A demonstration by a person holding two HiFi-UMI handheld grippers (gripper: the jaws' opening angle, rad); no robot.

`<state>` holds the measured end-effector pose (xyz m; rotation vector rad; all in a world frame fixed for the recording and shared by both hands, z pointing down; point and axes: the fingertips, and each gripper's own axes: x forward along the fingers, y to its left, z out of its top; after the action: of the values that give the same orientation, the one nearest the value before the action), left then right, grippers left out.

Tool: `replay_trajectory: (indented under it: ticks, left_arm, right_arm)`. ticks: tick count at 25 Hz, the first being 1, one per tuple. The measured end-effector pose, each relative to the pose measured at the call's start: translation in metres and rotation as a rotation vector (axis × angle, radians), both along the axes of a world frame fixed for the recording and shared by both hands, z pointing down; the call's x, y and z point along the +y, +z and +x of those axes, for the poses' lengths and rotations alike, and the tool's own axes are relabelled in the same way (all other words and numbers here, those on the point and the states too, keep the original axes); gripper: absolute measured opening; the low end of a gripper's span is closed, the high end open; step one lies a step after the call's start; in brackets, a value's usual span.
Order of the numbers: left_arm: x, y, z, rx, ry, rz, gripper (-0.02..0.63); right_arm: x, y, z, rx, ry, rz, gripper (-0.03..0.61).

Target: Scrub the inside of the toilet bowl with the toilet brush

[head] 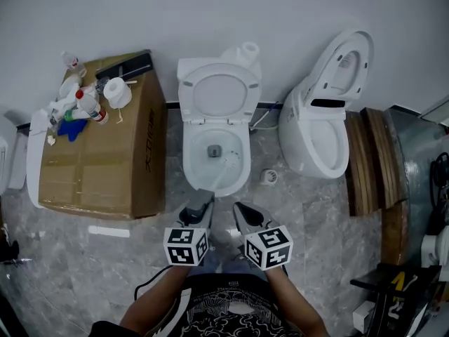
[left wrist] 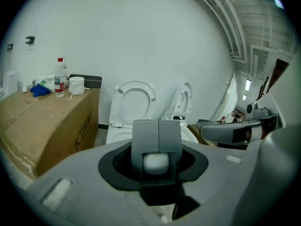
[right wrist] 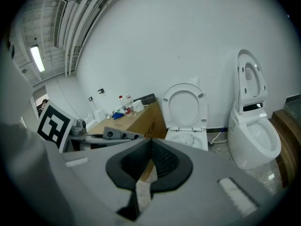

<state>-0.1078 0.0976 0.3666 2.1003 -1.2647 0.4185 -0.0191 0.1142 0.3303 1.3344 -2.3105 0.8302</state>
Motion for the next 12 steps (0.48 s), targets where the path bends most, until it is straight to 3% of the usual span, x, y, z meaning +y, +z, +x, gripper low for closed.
replay_trajectory:
  ticks: [12]
  left_arm:
    - [-0.06,0.051,0.029,-0.073,-0.014,-0.072,0.173]
  right_arm:
    - [-0.069,0.038,0.037,-0.057,-0.023,-0.039,-0.002]
